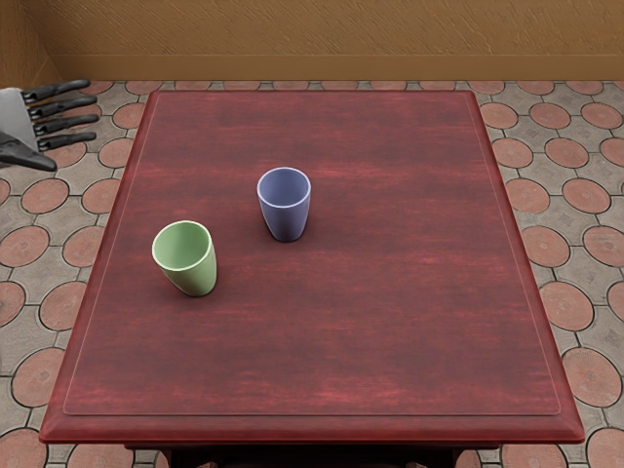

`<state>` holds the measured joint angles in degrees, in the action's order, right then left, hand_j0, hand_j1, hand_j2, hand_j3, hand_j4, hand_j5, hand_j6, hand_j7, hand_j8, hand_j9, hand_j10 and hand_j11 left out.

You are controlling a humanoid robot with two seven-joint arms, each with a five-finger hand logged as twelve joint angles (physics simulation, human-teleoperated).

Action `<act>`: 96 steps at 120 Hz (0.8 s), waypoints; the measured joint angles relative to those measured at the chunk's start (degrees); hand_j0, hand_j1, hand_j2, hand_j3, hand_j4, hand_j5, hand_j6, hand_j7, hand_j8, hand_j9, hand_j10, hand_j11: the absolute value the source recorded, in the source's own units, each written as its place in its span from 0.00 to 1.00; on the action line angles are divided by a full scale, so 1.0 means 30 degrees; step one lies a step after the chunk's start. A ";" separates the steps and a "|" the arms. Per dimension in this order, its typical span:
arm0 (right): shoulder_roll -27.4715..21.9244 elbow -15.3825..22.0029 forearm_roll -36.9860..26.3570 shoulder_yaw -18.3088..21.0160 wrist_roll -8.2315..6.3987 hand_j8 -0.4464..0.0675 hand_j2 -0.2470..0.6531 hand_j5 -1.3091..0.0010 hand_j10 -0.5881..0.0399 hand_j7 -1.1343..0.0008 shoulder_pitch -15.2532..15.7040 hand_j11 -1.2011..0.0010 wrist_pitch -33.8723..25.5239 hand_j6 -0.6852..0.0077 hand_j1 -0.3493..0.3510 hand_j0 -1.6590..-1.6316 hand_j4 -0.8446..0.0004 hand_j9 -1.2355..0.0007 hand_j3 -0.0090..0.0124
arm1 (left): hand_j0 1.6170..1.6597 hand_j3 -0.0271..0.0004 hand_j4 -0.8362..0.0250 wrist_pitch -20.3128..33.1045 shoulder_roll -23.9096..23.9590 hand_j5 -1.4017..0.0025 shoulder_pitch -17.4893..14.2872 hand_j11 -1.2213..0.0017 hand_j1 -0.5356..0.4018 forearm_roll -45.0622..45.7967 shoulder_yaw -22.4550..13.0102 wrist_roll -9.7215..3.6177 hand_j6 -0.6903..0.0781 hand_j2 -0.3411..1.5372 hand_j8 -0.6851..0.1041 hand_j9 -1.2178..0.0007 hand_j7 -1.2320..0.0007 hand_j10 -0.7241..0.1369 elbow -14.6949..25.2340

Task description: Pick up cup and place in cup with left hand

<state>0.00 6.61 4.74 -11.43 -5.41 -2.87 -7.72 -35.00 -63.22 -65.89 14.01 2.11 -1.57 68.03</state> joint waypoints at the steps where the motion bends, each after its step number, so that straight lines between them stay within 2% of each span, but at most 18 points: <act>1: 0.0000 0.0000 0.0000 0.0000 -0.0001 0.87 0.27 1.00 0.94 1.00 0.0006 1.00 0.0000 0.99 0.00 0.05 1.00 1.00 0.42 | 0.95 0.99 0.98 0.0000 0.0003 1.00 0.0000 1.00 0.94 -0.0014 0.0001 -0.0007 0.90 0.18 0.87 1.00 1.00 0.84 0.0000; 10: 0.0000 0.0002 0.0000 -0.0006 0.0037 0.87 0.27 1.00 0.94 1.00 0.0074 1.00 -0.0002 0.99 0.00 0.05 1.00 1.00 0.42 | 0.95 0.99 0.98 0.0000 0.0390 1.00 -0.0139 1.00 0.94 -0.0118 0.0010 -0.0120 0.90 0.18 0.87 1.00 1.00 0.84 -0.0009; 13: 0.0000 0.0000 0.0001 -0.0005 0.0051 0.87 0.27 1.00 0.94 1.00 0.0071 1.00 -0.0002 0.99 0.00 0.05 1.00 1.00 0.42 | 0.96 0.99 0.98 0.0000 0.0932 1.00 -0.0241 1.00 0.94 -0.0144 0.0022 -0.0405 0.90 0.18 0.87 1.00 1.00 0.84 -0.0014; 16: 0.0000 -0.0001 0.0000 -0.0003 0.0063 0.87 0.27 1.00 0.94 1.00 0.0060 1.00 -0.0002 0.99 0.00 0.04 1.00 1.00 0.42 | 0.96 0.99 0.97 -0.0001 0.1701 1.00 -0.0320 1.00 0.94 -0.0162 0.0060 -0.0939 0.90 0.18 0.87 1.00 1.00 0.84 -0.0017; 21: -0.0001 -0.0003 0.0001 -0.0001 0.0076 0.87 0.27 1.00 0.94 1.00 0.0047 1.00 -0.0001 0.99 0.00 0.04 1.00 1.00 0.42 | 0.96 0.99 0.97 -0.0001 0.2527 1.00 -0.0461 1.00 0.94 -0.0184 0.0214 -0.2060 0.90 0.18 0.87 1.00 1.00 0.84 -0.0021; 27: 0.0000 -0.0004 0.0001 0.0000 0.0087 0.87 0.27 1.00 0.94 1.00 0.0037 1.00 -0.0002 0.99 0.00 0.04 1.00 1.00 0.42 | 0.96 0.99 0.97 -0.0003 0.2654 1.00 -0.0850 1.00 0.94 -0.0208 0.0715 -0.3713 0.90 0.18 0.87 1.00 1.00 0.84 -0.0018; 33: 0.0000 -0.0004 0.0000 0.0001 0.0093 0.87 0.27 1.00 0.94 1.00 0.0031 1.00 0.0001 0.99 0.00 0.04 1.00 1.00 0.42 | 0.96 0.99 0.97 -0.0004 0.3353 1.00 -0.1796 1.00 0.94 -0.0238 0.1159 -0.5585 0.90 0.18 0.87 1.00 1.00 0.84 -0.0012; 40: 0.0000 -0.0004 -0.0001 0.0002 0.0098 0.87 0.27 1.00 0.94 1.00 0.0026 1.00 0.0000 0.99 0.00 0.04 1.00 1.00 0.42 | 0.96 0.99 0.97 -0.0006 0.5647 1.00 -0.3225 1.00 0.94 -0.0803 0.1477 -0.7848 0.90 0.18 0.87 1.00 1.00 0.84 -0.0004; 45: 0.0000 -0.0005 0.0000 0.0002 0.0100 0.87 0.27 1.00 0.94 1.00 0.0026 1.00 0.0003 0.99 0.00 0.04 1.00 1.00 0.42 | 0.96 0.99 0.97 -0.0005 0.7021 1.00 -0.3781 1.00 0.94 -0.1869 0.1623 -0.8935 0.90 0.18 0.87 1.00 1.00 0.84 0.0015; 50: -0.0001 -0.0005 0.0001 0.0002 0.0101 0.87 0.27 1.00 0.94 1.00 0.0025 1.00 0.0002 0.99 0.00 0.04 1.00 1.00 0.42 | 0.96 0.99 0.97 -0.0003 0.7860 1.00 -0.4209 1.00 0.94 -0.3156 0.1722 -0.9663 0.90 0.18 0.87 1.00 1.00 0.84 0.0039; 58: 0.0000 -0.0005 0.0001 0.0002 0.0103 0.87 0.27 1.00 0.94 1.00 0.0023 1.00 0.0002 0.99 0.00 0.04 1.00 1.00 0.42 | 0.96 0.99 0.97 0.0005 0.8624 1.00 -0.5298 1.00 0.94 -0.4808 0.1800 -1.0363 0.90 0.18 0.87 1.00 1.00 0.84 0.0091; 69: 0.0000 -0.0005 0.0000 0.0002 0.0103 0.87 0.27 1.00 0.94 1.00 0.0021 1.00 0.0003 0.99 0.00 0.04 1.00 1.00 0.42 | 0.96 0.99 0.97 0.1502 0.9700 1.00 -0.6570 1.00 0.94 -0.6249 0.1814 -1.0820 0.90 0.18 0.87 1.00 1.00 0.84 0.0366; 75: 0.0000 -0.0005 0.0001 0.0002 0.0104 0.87 0.27 1.00 0.94 1.00 0.0021 1.00 0.0001 0.99 0.00 0.04 1.00 1.00 0.42 | 0.96 0.99 0.97 0.3500 1.0998 1.00 -0.6550 1.00 0.94 -0.7683 0.1815 -1.0944 0.90 0.18 0.87 1.00 1.00 0.84 0.0471; 88: 0.0000 -0.0005 0.0001 0.0002 0.0104 0.87 0.27 1.00 0.94 1.00 0.0021 1.00 -0.0002 0.99 0.00 0.04 1.00 1.00 0.42 | 0.96 0.99 0.97 0.7708 1.1902 1.00 -0.7211 1.00 0.94 -1.0223 0.1777 -1.1073 0.90 0.18 0.87 1.00 1.00 0.84 0.0649; 91: 0.0000 -0.0005 0.0001 0.0002 0.0104 0.87 0.27 1.00 0.94 1.00 0.0021 1.00 0.0000 0.99 0.00 0.04 1.00 1.00 0.42 | 0.96 0.99 0.97 0.8539 1.2417 1.00 -0.7032 1.00 0.94 -1.0858 0.1749 -1.1088 0.90 0.18 0.87 1.00 1.00 0.84 0.0669; 96: 0.0000 -0.0005 0.0001 0.0002 0.0104 0.87 0.27 1.00 0.94 1.00 0.0021 1.00 -0.0001 0.99 0.00 0.04 1.00 1.00 0.42 | 0.96 0.99 0.97 0.9639 1.3452 1.00 -0.6076 1.00 0.94 -1.2100 0.1709 -1.1106 0.90 0.18 0.87 1.00 1.00 0.84 0.0690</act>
<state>0.00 6.59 4.75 -11.43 -5.10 -2.81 -7.73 -6.09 -22.86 -84.12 -22.29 7.24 -34.89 70.10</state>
